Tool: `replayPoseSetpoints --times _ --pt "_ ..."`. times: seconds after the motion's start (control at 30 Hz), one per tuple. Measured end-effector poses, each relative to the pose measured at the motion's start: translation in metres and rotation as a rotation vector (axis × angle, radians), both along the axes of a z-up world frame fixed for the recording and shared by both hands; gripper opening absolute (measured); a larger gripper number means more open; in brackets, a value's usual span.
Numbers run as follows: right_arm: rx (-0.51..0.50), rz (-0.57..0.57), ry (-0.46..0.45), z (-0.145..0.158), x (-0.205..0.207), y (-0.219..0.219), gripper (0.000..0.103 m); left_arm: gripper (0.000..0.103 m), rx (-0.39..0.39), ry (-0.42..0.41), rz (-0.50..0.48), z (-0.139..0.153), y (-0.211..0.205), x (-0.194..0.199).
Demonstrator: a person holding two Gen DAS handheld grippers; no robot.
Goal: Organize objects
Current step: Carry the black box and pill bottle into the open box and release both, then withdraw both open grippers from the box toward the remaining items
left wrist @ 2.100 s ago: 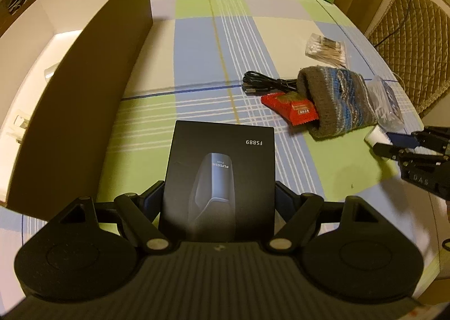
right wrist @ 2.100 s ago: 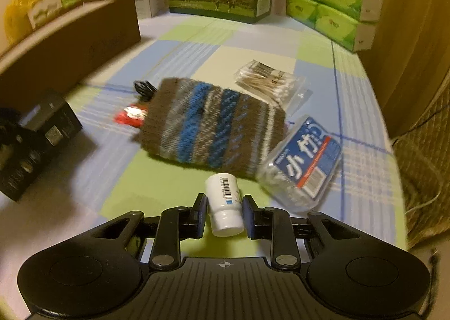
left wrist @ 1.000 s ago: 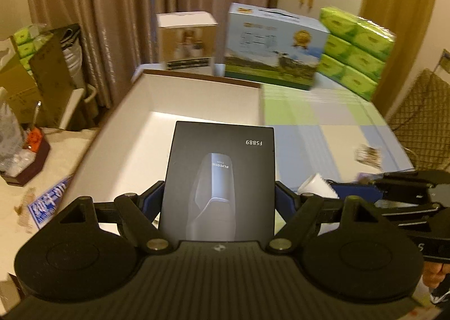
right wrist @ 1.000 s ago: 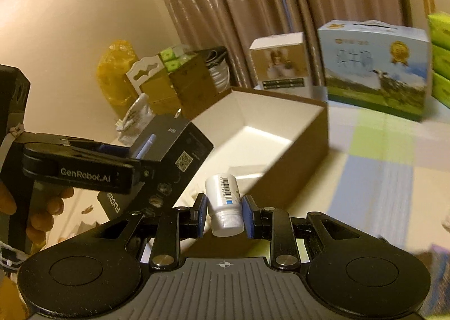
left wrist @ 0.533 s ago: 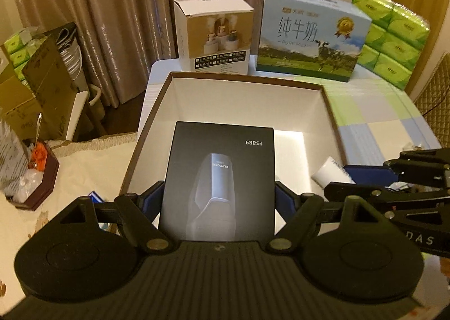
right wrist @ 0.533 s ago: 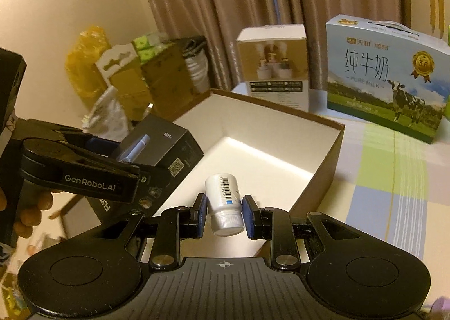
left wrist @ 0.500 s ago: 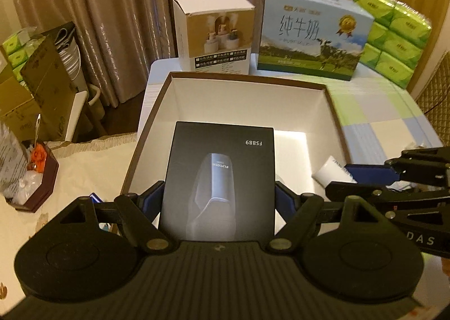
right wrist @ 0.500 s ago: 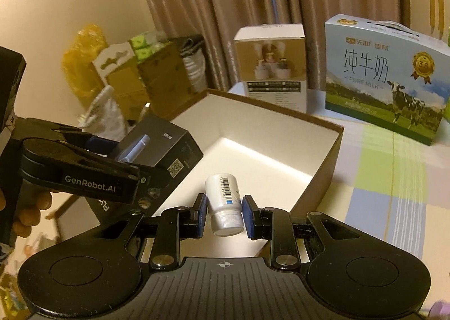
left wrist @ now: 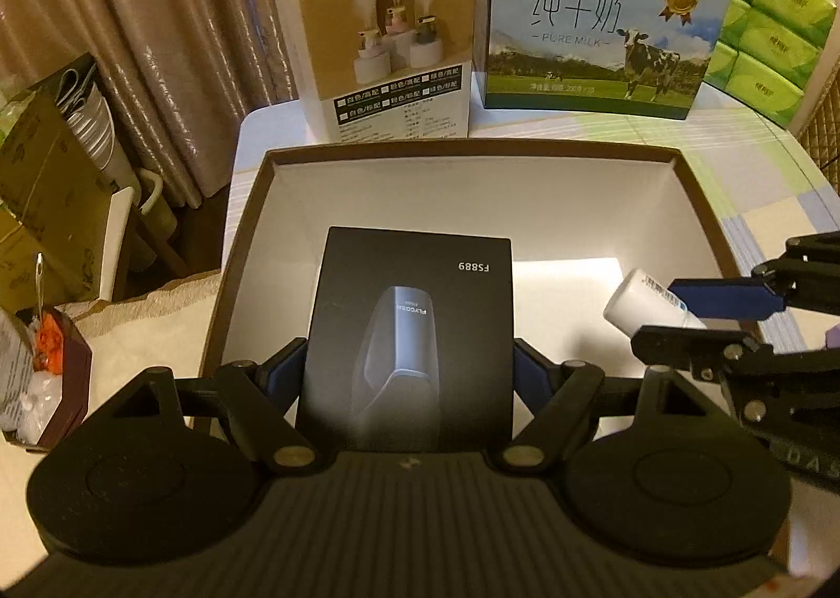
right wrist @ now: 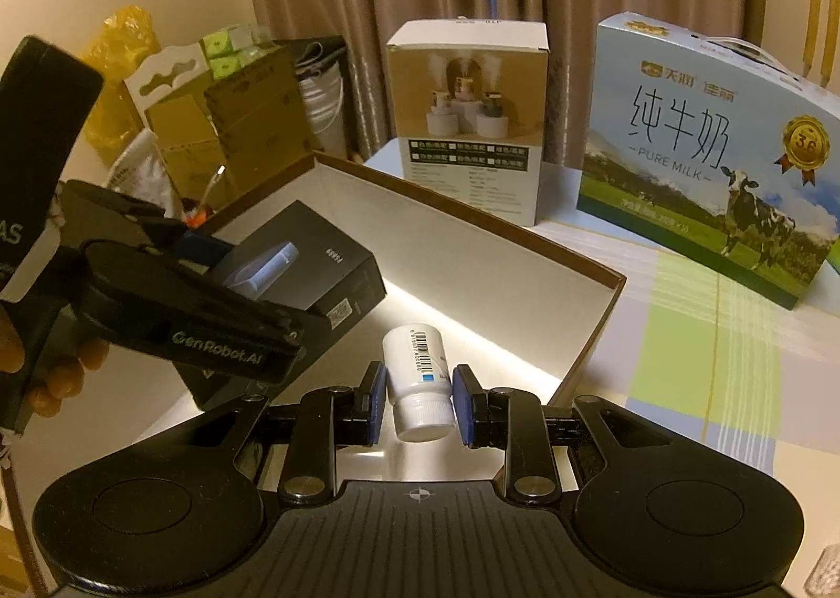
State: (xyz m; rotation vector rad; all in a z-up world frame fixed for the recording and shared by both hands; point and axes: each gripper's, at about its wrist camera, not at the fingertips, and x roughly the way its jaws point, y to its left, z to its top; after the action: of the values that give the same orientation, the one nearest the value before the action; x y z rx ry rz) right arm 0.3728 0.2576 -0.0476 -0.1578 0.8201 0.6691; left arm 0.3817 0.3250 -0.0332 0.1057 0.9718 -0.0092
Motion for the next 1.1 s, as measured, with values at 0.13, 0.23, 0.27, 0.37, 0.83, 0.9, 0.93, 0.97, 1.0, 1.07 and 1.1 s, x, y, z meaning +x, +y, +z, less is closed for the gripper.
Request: replayPoseSetpoints --times 0.13,0.23,0.27,0.37,0.83,0.9,0.93,0.97,1.0,1.07,1.1 --pt "-0.01 -0.003 0.003 -0.003 0.007 0.002 0.024 0.078 0.013 0.0 -0.016 -0.007 -0.003 0.012" --pt "-0.021 -0.002 -0.005 -0.005 0.009 0.004 0.024 0.081 0.044 -0.03 -0.03 -0.007 -0.006 0.013" --pt "-0.022 -0.003 -0.005 -0.005 0.011 0.005 0.024 0.081 0.052 -0.029 -0.029 -0.007 -0.006 0.014" --pt "-0.022 -0.01 -0.011 -0.006 0.013 0.005 0.024 0.081 0.041 -0.026 -0.02 -0.005 -0.002 0.014" --pt "0.047 0.013 -0.064 0.007 -0.013 -0.007 0.07 0.088 -0.039 0.005 0.039 0.009 0.018 -0.024" --pt "0.058 0.02 -0.068 0.011 -0.023 -0.011 0.075 0.089 -0.038 0.009 0.051 0.012 0.019 -0.033" --pt "0.067 0.023 -0.067 0.012 -0.027 -0.013 0.075 0.09 -0.04 0.008 0.057 0.014 0.02 -0.038" --pt "0.073 0.025 -0.064 0.014 -0.032 -0.015 0.077 0.09 -0.044 0.004 0.061 0.015 0.021 -0.042" --pt "0.076 0.023 -0.061 0.016 -0.035 -0.016 0.079 0.09 -0.047 0.004 0.068 0.018 0.022 -0.048" --pt "0.084 0.019 -0.052 0.02 -0.043 -0.018 0.082 0.091 -0.053 0.004 0.084 0.023 0.023 -0.058" --pt "0.089 0.024 -0.047 0.022 -0.047 -0.02 0.083 0.091 -0.055 0.006 0.092 0.025 0.023 -0.062"
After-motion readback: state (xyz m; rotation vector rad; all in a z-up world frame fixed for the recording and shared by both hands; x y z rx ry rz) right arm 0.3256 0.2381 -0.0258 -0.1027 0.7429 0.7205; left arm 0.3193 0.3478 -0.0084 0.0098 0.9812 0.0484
